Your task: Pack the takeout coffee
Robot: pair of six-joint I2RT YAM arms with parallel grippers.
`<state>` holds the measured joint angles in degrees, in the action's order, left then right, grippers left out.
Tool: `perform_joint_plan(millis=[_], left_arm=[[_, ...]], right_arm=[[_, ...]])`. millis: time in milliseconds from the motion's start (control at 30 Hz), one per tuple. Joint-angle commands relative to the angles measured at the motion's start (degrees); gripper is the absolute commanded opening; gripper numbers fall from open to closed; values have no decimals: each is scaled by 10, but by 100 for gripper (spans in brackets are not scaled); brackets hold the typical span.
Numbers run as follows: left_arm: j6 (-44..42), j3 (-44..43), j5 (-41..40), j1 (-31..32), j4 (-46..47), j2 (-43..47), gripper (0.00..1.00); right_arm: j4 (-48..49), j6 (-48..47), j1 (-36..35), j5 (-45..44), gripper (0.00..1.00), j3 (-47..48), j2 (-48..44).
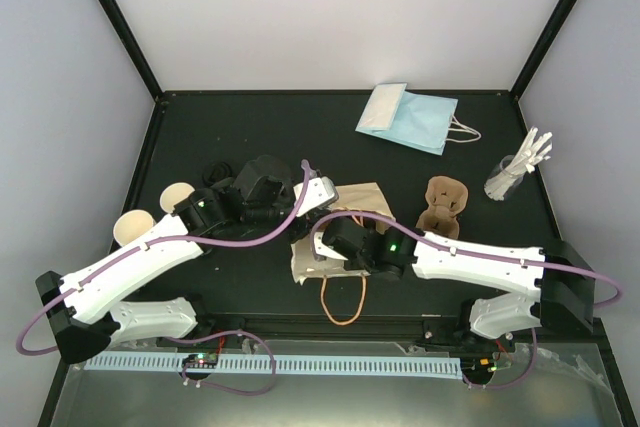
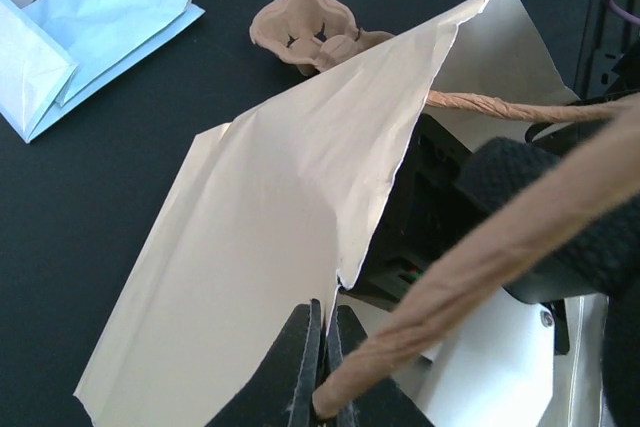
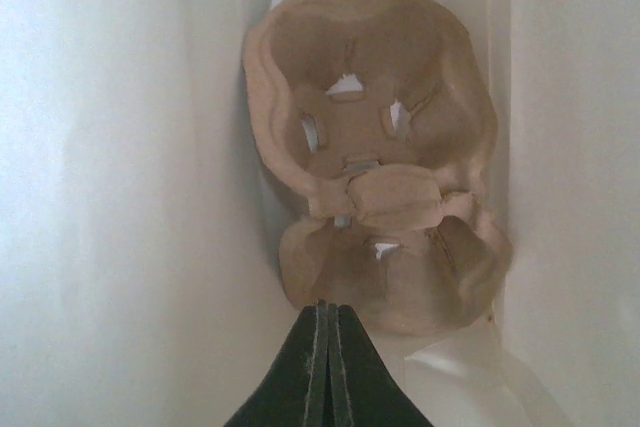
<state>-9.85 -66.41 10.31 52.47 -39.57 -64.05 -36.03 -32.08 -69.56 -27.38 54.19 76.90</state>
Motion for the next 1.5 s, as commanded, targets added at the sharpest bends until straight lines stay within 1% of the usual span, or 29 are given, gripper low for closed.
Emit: perform_joint_plan(millis=[0,100,233,300,400,567,700,933,1133,1467], left_arm=[[-9,-17,9,3,-13,6,2],[-5,-18,9,4,-12,4,1],[22,-28,3,5,-2,-6,2],[37,-35,1,6,2,-11,1],[46,-37,3,9,16,-9,2],[45,-45,5,11,15,-12,2],[46,-44,8,14,12,-10,2],[43,-33,17,21,14,-4,2],[43,-33,27,31,6,3,2],[44,-32,24,41,-4,19,2]], right_arm=[[3,27,14,6,1,3,-6],[5,28,16,2,1,6,-3],[-1,27,16,-19,1,17,19],[11,20,16,-28,1,14,27],[50,-2,16,-20,1,-1,26],[89,-13,16,-42,1,-7,52],[111,-18,17,-33,1,-21,60],[127,-14,16,-35,1,-31,80],[154,-16,17,-69,1,-30,109],[167,-9,21,-71,1,-35,149]])
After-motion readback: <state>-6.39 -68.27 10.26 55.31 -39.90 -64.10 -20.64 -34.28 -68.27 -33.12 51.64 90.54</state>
